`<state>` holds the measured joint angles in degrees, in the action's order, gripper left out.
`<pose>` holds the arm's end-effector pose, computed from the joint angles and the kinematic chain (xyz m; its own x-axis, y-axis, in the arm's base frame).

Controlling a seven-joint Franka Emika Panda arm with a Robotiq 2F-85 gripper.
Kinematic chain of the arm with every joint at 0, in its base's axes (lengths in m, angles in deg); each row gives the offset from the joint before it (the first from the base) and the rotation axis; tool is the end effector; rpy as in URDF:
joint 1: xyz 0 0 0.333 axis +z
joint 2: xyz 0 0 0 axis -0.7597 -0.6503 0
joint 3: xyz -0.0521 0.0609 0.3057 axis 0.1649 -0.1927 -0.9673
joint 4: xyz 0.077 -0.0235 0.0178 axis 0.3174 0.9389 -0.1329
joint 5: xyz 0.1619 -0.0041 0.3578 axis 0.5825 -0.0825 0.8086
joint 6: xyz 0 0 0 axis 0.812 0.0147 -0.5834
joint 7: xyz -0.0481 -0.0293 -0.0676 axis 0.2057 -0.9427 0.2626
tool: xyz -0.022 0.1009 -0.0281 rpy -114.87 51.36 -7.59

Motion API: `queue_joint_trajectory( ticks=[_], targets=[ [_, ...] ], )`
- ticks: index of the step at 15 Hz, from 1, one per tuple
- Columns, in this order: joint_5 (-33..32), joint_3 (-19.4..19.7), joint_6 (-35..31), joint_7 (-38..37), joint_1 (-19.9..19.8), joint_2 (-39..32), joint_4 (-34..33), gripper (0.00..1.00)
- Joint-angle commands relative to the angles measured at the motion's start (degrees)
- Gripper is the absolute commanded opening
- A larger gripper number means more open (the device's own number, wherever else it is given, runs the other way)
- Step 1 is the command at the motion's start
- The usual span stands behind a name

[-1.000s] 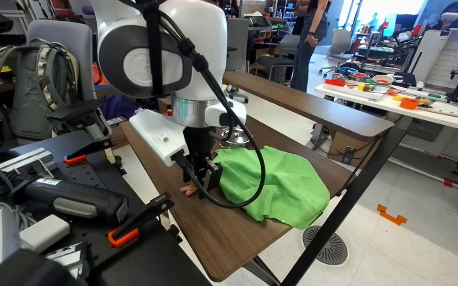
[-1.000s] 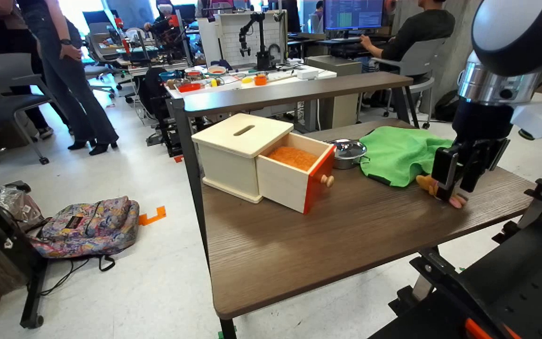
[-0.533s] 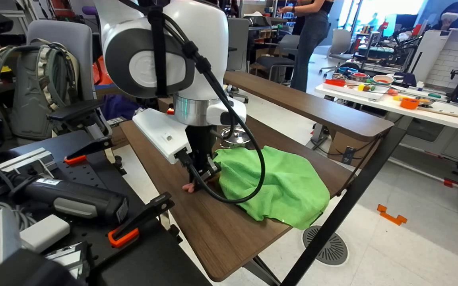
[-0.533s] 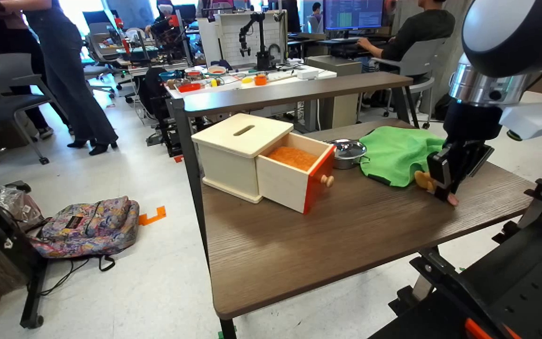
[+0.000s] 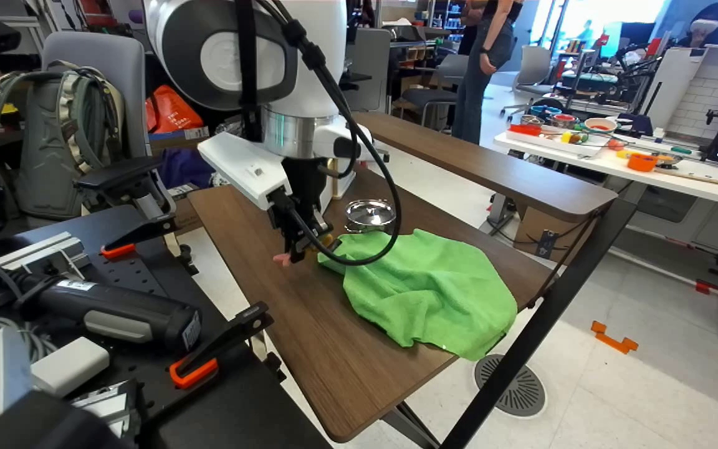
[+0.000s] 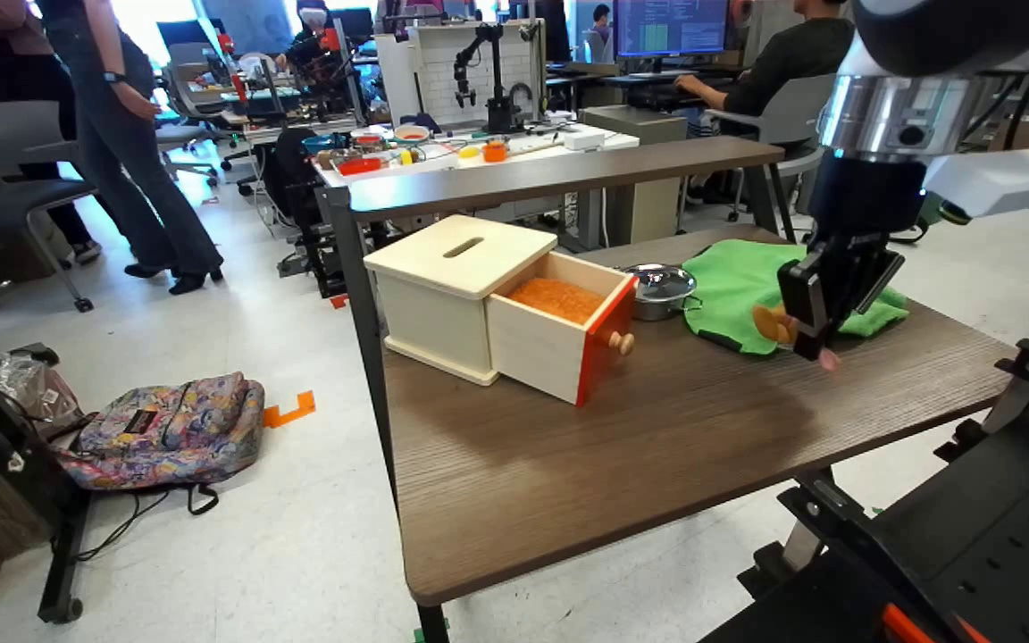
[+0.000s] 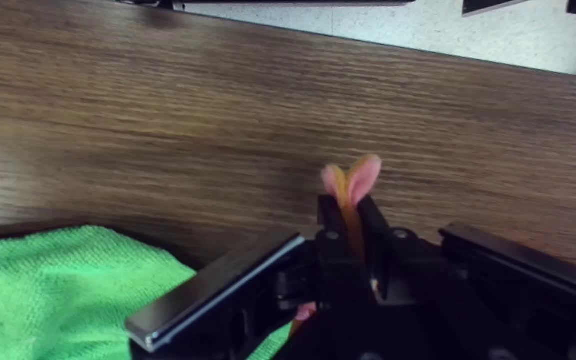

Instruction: Move the stuffed animal to the left on the table

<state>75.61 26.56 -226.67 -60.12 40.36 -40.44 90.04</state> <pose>0.4799 -0.0352 0.1258 0.9981 0.0502 -0.0366 0.0472 -0.9959 -0.0778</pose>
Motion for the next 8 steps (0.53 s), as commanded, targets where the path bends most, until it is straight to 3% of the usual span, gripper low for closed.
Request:
queue_joint_trajectory(
  ticks=[1,8],
  targets=[
    [1.71,-3.22,4.58,0.40,-0.07,5.78,1.36,0.03],
    [6.24,-7.30,8.56,0.31,3.69,5.92,-2.16,0.03]
  ],
)
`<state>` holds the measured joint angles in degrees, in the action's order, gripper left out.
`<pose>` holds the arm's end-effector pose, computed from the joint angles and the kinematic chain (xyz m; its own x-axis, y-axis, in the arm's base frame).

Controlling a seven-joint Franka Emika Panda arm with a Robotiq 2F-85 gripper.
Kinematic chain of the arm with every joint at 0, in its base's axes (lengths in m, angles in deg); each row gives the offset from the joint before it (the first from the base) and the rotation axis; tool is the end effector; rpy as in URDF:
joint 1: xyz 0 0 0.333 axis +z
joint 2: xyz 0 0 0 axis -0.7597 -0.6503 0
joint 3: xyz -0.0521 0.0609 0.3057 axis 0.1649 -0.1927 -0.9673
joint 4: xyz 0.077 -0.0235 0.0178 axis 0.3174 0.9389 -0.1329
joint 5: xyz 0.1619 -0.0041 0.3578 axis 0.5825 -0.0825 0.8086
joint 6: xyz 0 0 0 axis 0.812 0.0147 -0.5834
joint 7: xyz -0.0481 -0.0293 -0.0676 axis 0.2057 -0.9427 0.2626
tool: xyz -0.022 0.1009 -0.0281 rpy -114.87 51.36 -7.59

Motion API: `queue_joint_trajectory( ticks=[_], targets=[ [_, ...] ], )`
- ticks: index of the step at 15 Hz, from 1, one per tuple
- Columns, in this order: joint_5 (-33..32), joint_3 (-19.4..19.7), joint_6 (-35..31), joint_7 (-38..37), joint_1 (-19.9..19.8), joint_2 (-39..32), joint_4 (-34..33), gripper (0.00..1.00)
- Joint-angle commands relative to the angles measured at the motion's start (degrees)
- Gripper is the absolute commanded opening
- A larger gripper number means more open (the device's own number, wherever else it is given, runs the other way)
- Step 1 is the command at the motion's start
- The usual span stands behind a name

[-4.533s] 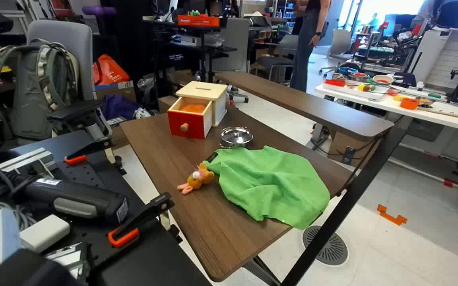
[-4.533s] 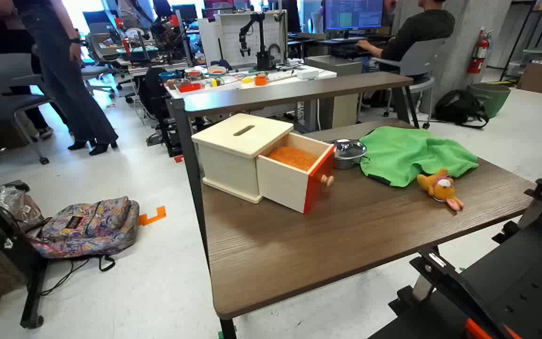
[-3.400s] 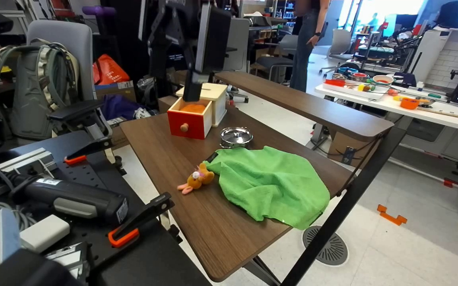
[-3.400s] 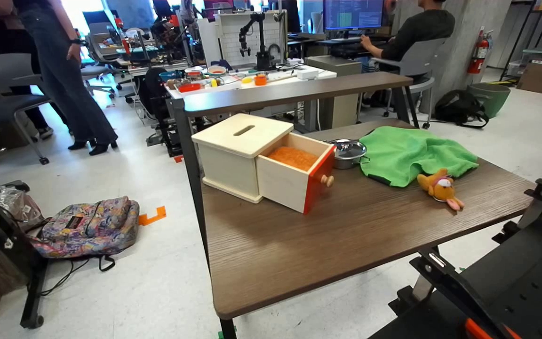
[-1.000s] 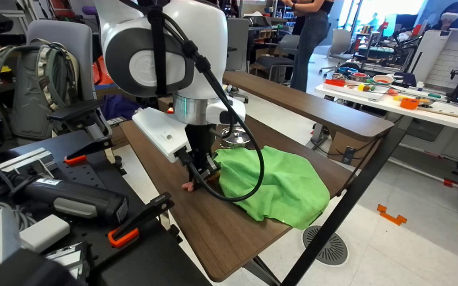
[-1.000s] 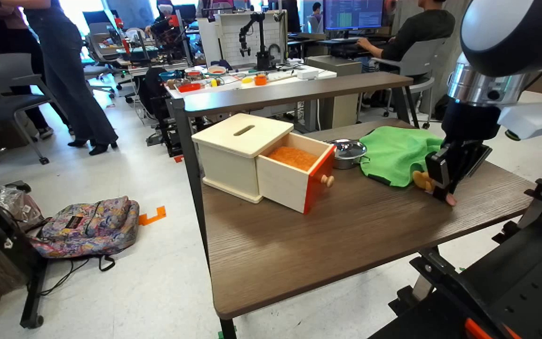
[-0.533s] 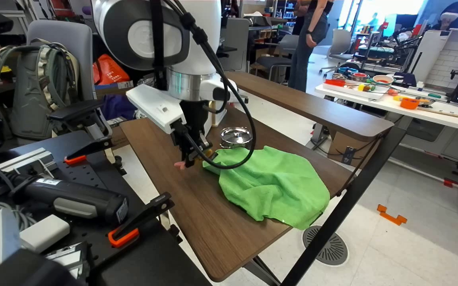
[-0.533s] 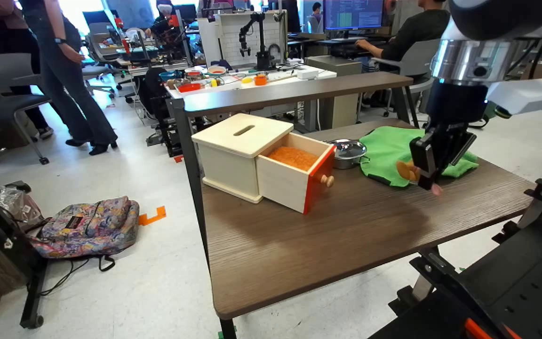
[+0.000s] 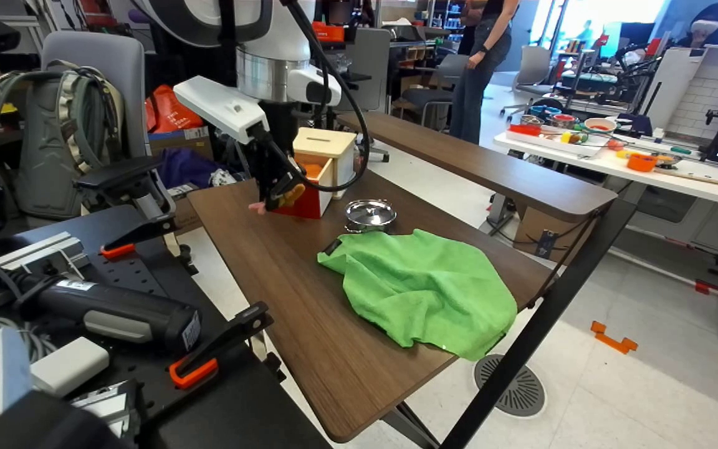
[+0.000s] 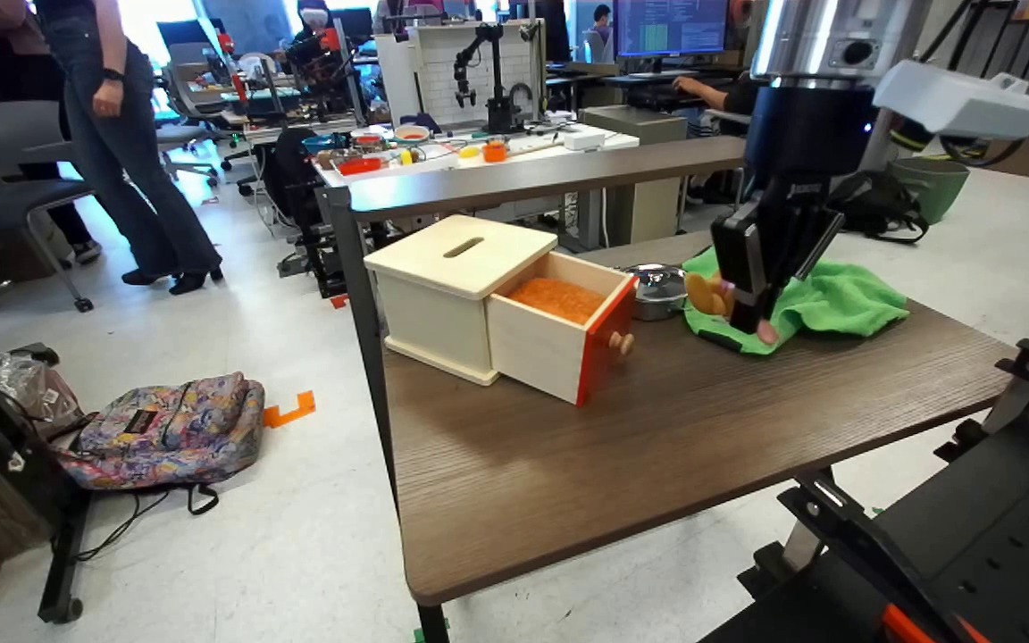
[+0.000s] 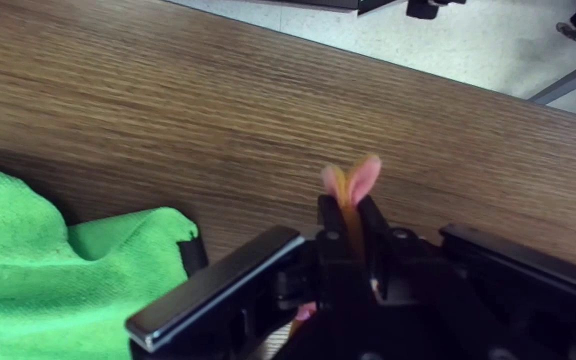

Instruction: Move the stuffed animal to the left on the table

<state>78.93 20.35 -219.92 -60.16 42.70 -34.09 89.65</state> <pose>0.4906 0.0384 0.1741 0.9885 0.1487 -0.0274 0.1436 -0.9800 -0.1379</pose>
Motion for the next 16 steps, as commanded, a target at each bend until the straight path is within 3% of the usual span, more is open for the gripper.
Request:
queue_joint_trajectory(
  ticks=[1,8,16],
  targets=[
    [3.53,-1.60,1.65,0.44,1.82,-1.10,-2.28,0.03],
    [5.99,-5.25,1.51,0.25,4.94,-4.50,-4.23,0.03],
    [4.14,-4.48,1.55,-0.75,6.19,-11.53,-6.32,0.03]
  ],
)
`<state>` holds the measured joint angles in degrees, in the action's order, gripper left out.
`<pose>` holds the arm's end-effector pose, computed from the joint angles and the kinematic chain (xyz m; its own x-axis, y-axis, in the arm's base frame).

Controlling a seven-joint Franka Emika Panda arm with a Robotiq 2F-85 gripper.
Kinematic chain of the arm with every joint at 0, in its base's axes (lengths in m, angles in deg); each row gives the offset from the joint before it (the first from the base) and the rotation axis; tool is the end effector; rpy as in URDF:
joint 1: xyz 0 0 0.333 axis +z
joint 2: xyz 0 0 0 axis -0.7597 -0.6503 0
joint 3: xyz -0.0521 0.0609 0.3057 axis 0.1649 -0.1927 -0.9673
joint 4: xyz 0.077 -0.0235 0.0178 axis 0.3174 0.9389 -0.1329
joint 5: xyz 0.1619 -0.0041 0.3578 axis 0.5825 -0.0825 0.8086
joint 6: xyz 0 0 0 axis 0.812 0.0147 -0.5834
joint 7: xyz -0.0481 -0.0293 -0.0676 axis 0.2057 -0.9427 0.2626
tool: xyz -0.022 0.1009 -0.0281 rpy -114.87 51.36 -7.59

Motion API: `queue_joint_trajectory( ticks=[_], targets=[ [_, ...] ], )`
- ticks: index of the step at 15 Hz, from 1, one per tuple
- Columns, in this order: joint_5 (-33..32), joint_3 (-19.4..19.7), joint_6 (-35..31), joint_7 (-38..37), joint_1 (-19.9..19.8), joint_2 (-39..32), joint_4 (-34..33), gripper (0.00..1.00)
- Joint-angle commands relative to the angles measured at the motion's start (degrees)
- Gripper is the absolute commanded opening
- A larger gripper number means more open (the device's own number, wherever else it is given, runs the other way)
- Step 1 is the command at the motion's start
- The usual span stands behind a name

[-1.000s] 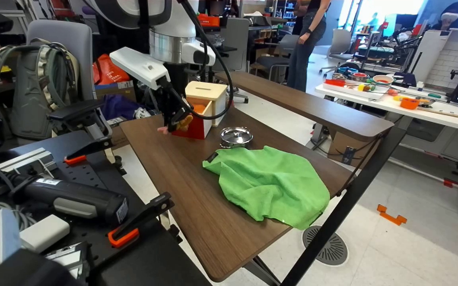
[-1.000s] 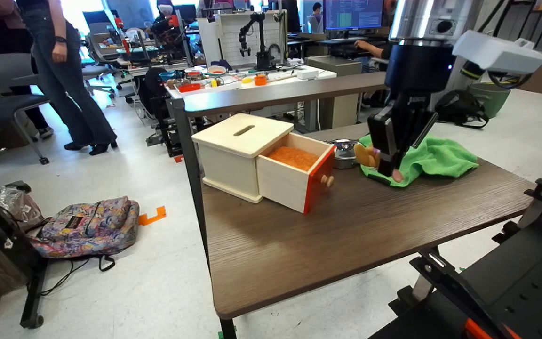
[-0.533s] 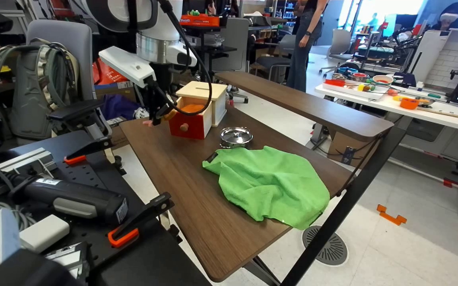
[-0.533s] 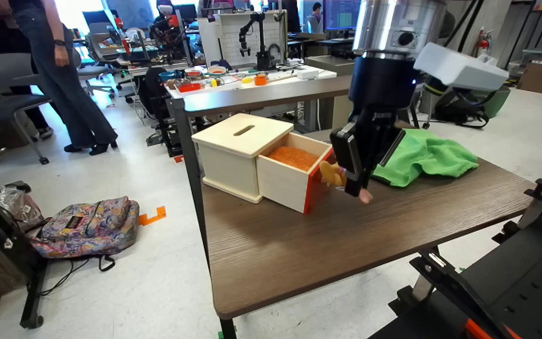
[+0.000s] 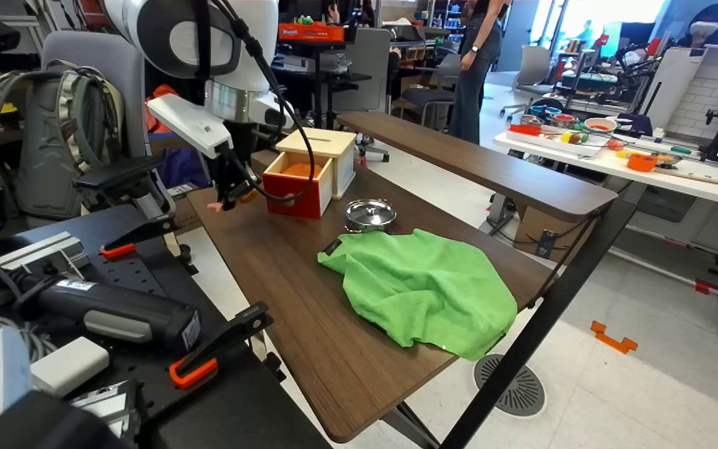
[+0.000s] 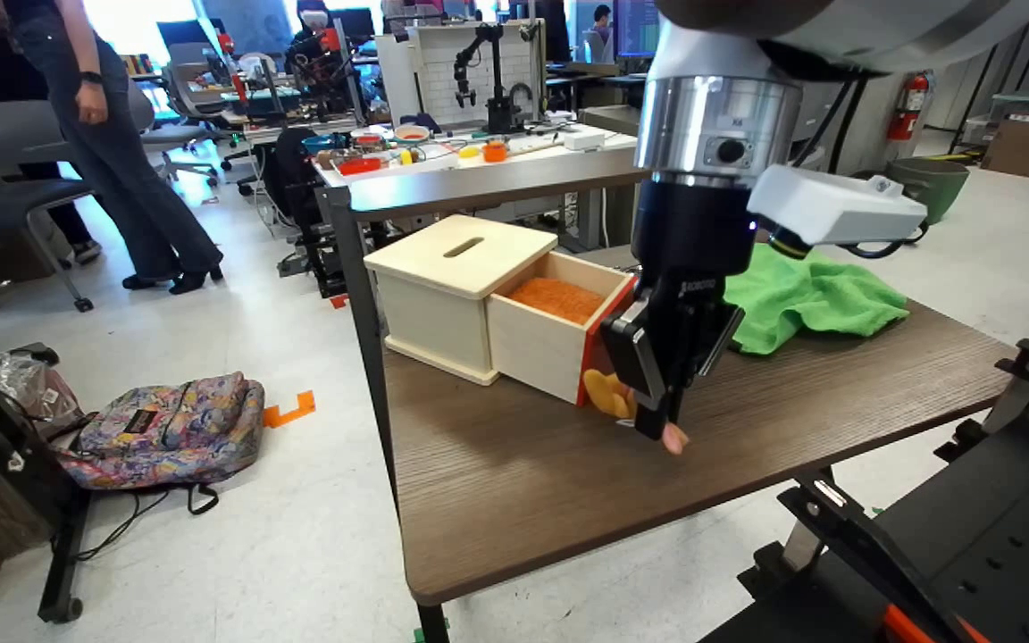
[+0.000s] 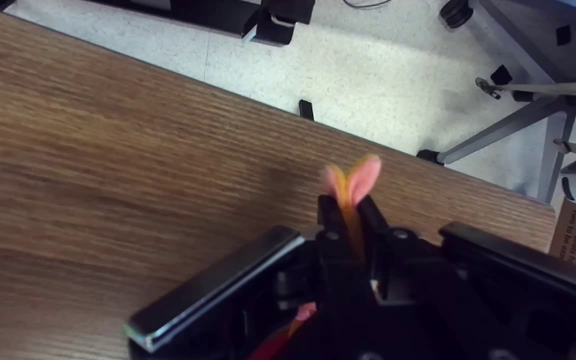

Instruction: Move the stuffed animal to the left on the table

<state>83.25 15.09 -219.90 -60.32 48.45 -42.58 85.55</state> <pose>0.4794 0.1371 0.1281 0.9619 0.2563 -0.0952 0.2285 -0.9448 -0.2348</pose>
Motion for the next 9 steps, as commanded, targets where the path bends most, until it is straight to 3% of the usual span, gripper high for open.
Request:
queue_joint_trajectory(
  ticks=[1,4,5,6,8,9],
  targets=[
    [-0.40,1.03,1.56,-0.93,0.58,-3.90,-2.57,0.03],
    [-1.37,2.10,1.10,-1.85,1.12,-5.96,-3.48,0.03],
    [-1.69,2.56,0.97,-2.44,1.37,-6.35,-3.72,0.13],
    [-1.97,2.90,1.04,-3.00,1.62,-6.58,-3.98,0.38],
    [-2.36,3.27,0.85,-3.81,1.87,-6.64,-4.32,0.42],
    [-2.28,3.26,0.79,-4.04,1.85,-6.53,-4.47,0.50]
  ],
)
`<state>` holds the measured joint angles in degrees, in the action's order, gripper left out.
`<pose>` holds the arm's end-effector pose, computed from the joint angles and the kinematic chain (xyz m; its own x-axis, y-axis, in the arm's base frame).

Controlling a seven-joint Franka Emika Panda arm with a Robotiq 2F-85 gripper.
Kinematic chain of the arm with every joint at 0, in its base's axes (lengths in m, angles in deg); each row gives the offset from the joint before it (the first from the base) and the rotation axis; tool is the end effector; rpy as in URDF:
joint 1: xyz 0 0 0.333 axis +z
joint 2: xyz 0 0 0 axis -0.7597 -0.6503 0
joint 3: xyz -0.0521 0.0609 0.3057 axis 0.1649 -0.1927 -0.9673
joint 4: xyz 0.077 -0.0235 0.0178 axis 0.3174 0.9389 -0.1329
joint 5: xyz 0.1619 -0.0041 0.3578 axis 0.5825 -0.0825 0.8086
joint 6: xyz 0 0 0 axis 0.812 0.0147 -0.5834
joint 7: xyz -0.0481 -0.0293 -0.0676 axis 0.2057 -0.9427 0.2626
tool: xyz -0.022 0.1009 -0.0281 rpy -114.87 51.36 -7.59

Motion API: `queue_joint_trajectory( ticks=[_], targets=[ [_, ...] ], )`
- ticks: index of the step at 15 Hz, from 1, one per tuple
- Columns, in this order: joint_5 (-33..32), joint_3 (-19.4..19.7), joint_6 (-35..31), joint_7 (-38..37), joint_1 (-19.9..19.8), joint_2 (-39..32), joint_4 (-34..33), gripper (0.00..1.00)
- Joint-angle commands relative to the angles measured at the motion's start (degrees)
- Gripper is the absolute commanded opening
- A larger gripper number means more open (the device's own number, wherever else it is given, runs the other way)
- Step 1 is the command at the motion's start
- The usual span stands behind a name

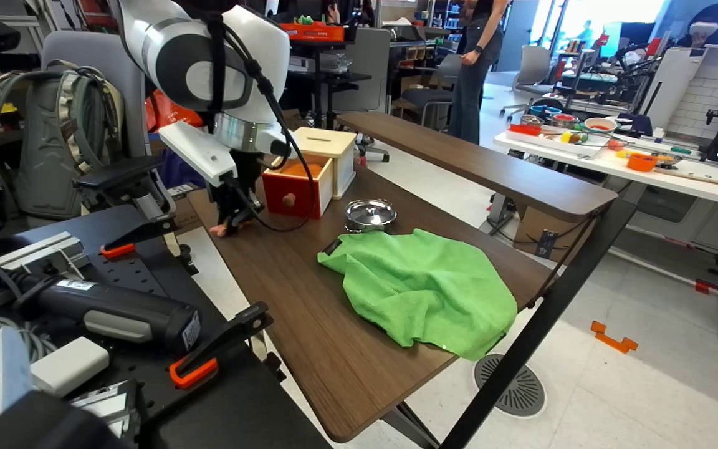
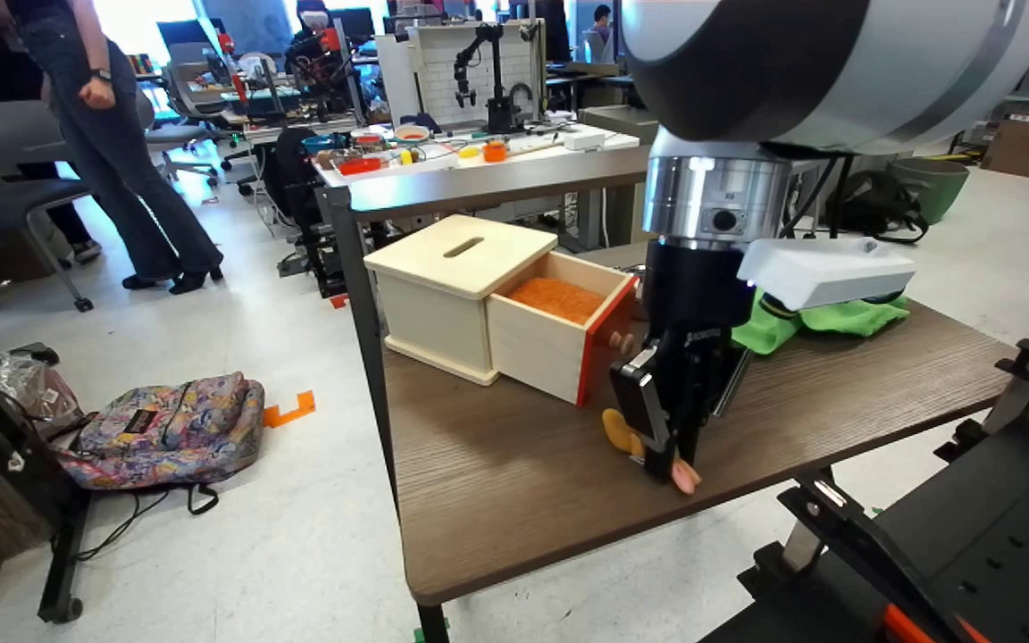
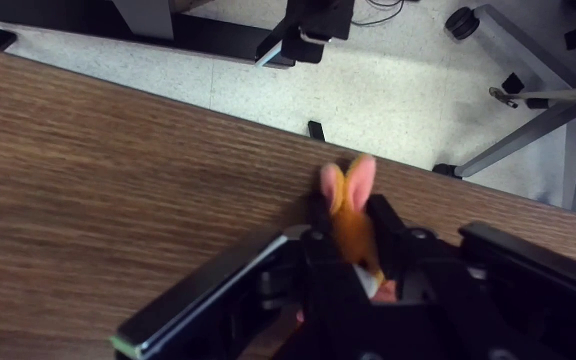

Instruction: Move the stuffed animal to the left on the table

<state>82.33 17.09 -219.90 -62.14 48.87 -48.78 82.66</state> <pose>0.4809 0.1263 0.0873 0.9644 0.2109 -0.1595 0.1709 -0.9574 -0.2326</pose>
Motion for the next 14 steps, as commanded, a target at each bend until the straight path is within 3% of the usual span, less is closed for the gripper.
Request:
queue_joint_trajectory(
  ticks=[1,7,10,11,14],
  targets=[
    [-1.34,1.27,0.87,-2.65,1.60,0.11,-1.67,0.56],
    [0.18,-0.50,2.61,-2.64,0.60,6.32,-0.93,0.99],
    [1.64,-2.10,4.83,0.39,-1.28,10.76,0.52,1.00],
    [0.52,-0.25,2.05,-1.43,0.94,6.50,-1.80,1.00],
    [0.87,-0.39,4.05,-0.89,0.68,9.71,-0.71,1.00]
  ],
)
